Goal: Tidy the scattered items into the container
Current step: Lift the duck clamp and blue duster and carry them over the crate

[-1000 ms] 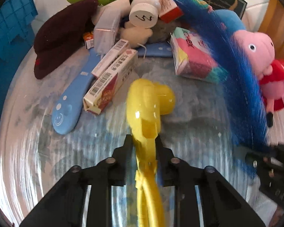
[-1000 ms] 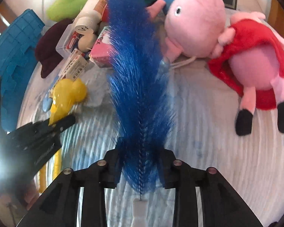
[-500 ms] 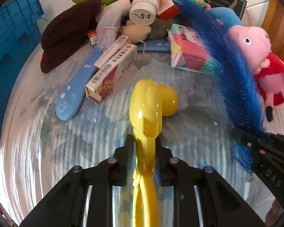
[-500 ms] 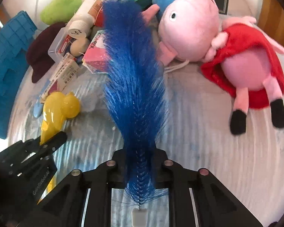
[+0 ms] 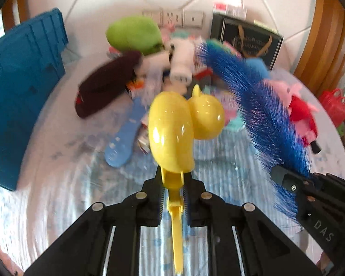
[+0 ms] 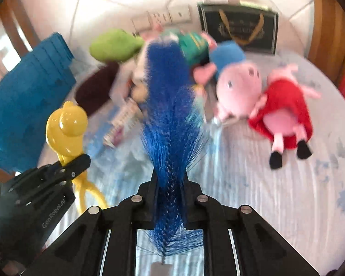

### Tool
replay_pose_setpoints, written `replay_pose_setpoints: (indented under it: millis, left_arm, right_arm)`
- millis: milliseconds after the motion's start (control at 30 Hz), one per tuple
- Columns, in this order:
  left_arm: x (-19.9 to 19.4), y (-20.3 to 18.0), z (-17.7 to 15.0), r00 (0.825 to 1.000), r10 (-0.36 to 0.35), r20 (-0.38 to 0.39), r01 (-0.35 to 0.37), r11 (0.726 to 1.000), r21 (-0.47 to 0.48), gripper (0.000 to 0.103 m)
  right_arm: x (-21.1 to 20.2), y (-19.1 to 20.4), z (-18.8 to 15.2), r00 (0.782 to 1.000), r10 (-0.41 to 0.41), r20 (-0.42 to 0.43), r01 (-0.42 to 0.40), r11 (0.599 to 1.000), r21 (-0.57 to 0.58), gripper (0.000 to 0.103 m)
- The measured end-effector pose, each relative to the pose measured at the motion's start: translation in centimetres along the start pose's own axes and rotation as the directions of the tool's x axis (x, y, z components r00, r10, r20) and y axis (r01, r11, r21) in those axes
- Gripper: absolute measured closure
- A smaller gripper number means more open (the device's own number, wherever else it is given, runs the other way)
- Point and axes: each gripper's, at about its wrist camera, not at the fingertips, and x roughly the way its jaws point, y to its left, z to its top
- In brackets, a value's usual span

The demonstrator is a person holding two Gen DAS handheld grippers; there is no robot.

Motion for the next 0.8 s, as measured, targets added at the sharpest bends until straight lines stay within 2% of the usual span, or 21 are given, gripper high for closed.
replay_pose_setpoints:
  millis: [167, 467, 600, 800]
  left_arm:
    - [-3.5, 2.4, 1.8, 0.996, -0.018, 0.088, 0.019, 1.000, -0.006, 0.089]
    - [-10.4, 6.6, 4.0, 0.971, -0.036, 0.236, 0.034, 0.999, 0.015, 0.089]
    - [-12.6, 8.5, 4.4, 0.961, -0.029, 0.275, 0.027, 1.000, 0.011, 0.089]
    - [-15.3, 10.5, 4.5, 0.946, 0.021, 0.324, -0.010, 0.999, -0.035, 0.089]
  right_arm:
    - [-4.2, 3.2, 1.4, 0.995, 0.013, 0.096, -0.010, 0.999, -0.031, 0.089]
    - [-9.5, 9.6, 3.0, 0.974, 0.008, 0.228, 0.009, 0.998, -0.070, 0.089]
    - [-11.0, 12.0, 3.7, 0.964, 0.013, 0.266, 0.014, 0.995, -0.097, 0.089]
    - [-12.2, 14.4, 4.7, 0.957, 0.051, 0.286, -0.006, 0.988, -0.155, 0.089]
